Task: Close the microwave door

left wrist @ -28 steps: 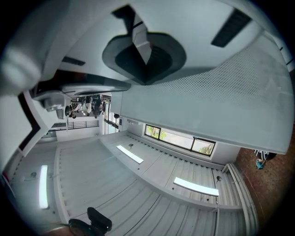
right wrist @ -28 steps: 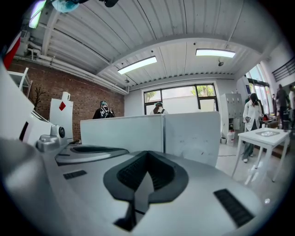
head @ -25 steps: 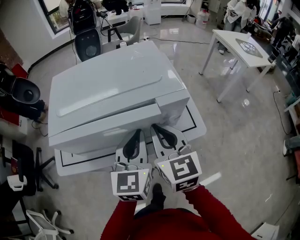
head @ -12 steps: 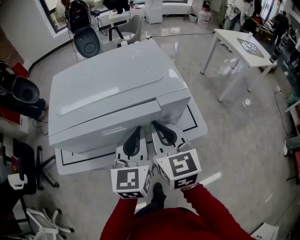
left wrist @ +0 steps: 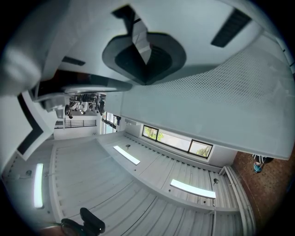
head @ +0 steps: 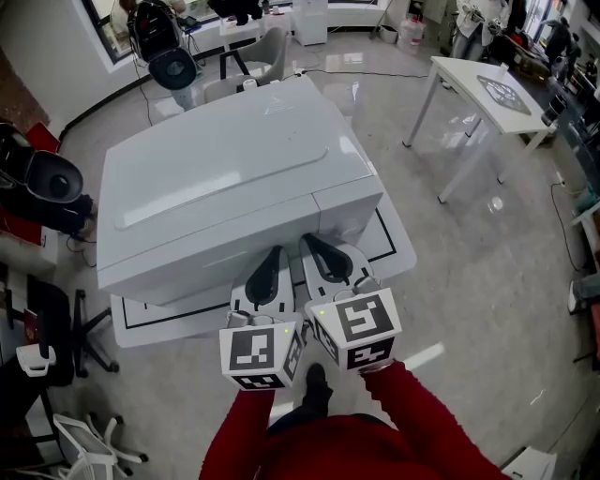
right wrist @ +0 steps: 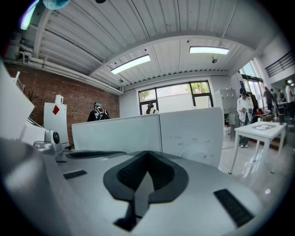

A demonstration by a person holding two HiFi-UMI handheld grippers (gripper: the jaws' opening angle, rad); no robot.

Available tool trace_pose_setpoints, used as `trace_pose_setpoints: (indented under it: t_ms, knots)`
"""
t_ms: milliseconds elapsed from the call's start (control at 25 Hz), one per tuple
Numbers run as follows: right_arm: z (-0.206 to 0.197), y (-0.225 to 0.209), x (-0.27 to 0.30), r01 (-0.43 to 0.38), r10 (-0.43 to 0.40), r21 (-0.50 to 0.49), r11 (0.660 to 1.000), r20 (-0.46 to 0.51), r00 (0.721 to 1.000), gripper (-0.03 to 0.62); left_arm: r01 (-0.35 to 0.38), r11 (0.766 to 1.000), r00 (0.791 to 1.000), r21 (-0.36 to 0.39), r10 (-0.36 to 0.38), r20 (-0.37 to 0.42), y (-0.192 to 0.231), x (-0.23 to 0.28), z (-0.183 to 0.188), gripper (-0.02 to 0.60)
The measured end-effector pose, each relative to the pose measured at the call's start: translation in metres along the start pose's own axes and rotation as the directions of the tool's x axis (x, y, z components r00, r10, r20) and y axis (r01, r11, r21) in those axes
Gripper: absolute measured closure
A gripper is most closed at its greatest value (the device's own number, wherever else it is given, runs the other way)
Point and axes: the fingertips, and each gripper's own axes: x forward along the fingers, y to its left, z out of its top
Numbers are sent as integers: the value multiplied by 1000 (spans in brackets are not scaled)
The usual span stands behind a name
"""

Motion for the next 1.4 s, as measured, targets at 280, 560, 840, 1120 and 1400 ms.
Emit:
trace_pose_setpoints:
  t_ms: [280,560,840,1120,1400]
  knots:
    - [4,4,-10,-56,55,12,998,24,998,582,11,1000,1000,-1,-11,6,1,-4,-3,571]
    - [0,6,-51,-145,144,14,989,30,989,582,129,991,990,19,-130,50,-6,-32,2,571]
    - [-3,9,-103,-228,226,33,973,60,972,582,235,971,969,40,-237,68,-19,-76,2,571]
    - [-30,6,-133,-219,217,47,974,48,975,582,258,966,963,-1,-257,76,-22,-112,-5,571]
    - [-47,5,-162,-200,197,83,976,49,979,582,253,967,966,18,-254,50,-20,-144,-17,571]
